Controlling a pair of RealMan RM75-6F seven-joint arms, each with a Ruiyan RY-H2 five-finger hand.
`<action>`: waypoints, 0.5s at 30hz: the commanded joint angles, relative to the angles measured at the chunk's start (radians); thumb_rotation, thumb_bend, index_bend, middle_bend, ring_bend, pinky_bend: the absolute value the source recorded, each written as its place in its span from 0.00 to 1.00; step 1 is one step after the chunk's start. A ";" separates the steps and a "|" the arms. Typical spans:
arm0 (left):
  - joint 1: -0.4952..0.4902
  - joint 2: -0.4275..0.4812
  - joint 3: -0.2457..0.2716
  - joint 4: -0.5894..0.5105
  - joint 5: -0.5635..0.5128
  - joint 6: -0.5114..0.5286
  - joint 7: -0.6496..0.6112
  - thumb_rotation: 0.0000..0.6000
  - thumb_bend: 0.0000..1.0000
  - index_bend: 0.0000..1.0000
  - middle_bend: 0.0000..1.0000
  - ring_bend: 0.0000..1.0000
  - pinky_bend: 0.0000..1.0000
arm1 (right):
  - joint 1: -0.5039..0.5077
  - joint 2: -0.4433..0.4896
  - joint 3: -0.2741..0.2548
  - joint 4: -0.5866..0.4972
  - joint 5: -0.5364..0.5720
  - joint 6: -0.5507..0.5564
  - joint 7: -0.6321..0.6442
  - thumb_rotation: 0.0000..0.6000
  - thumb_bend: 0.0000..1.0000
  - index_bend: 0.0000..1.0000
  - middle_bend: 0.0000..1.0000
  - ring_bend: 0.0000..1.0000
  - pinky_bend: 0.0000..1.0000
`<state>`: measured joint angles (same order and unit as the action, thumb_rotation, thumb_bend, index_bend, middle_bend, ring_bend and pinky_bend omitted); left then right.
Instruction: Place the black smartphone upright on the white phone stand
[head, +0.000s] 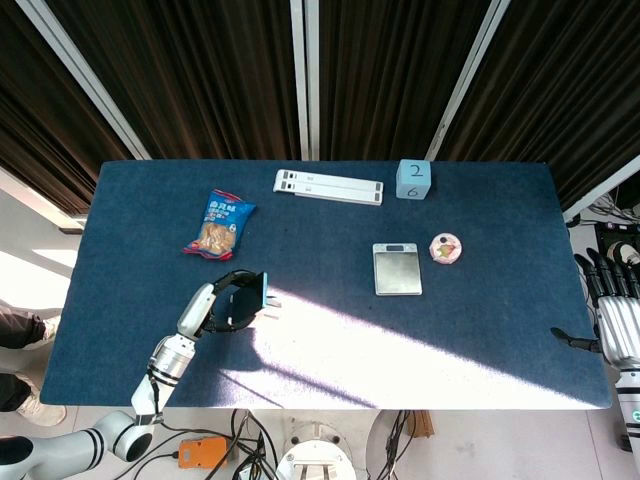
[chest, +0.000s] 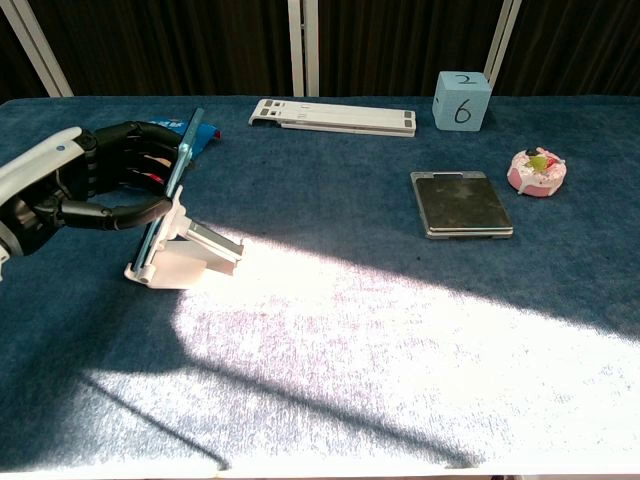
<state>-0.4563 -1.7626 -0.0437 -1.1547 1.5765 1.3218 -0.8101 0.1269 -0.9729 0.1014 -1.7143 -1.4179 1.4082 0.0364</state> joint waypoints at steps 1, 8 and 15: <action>0.002 -0.007 0.002 0.010 -0.004 -0.003 -0.002 1.00 0.29 0.39 0.48 0.33 0.37 | 0.000 -0.001 0.000 0.000 0.000 0.000 0.000 1.00 0.06 0.00 0.05 0.00 0.08; 0.004 -0.020 0.006 0.037 -0.010 -0.011 -0.009 1.00 0.29 0.39 0.47 0.32 0.36 | 0.000 -0.005 0.003 -0.001 0.002 0.001 -0.002 1.00 0.06 0.00 0.05 0.00 0.08; -0.001 -0.009 0.028 0.047 0.013 -0.018 -0.003 1.00 0.27 0.28 0.33 0.21 0.26 | 0.000 -0.005 0.004 -0.003 0.004 0.000 -0.003 1.00 0.06 0.00 0.05 0.00 0.08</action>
<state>-0.4564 -1.7730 -0.0174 -1.1092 1.5877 1.3054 -0.8140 0.1269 -0.9772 0.1050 -1.7177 -1.4144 1.4082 0.0331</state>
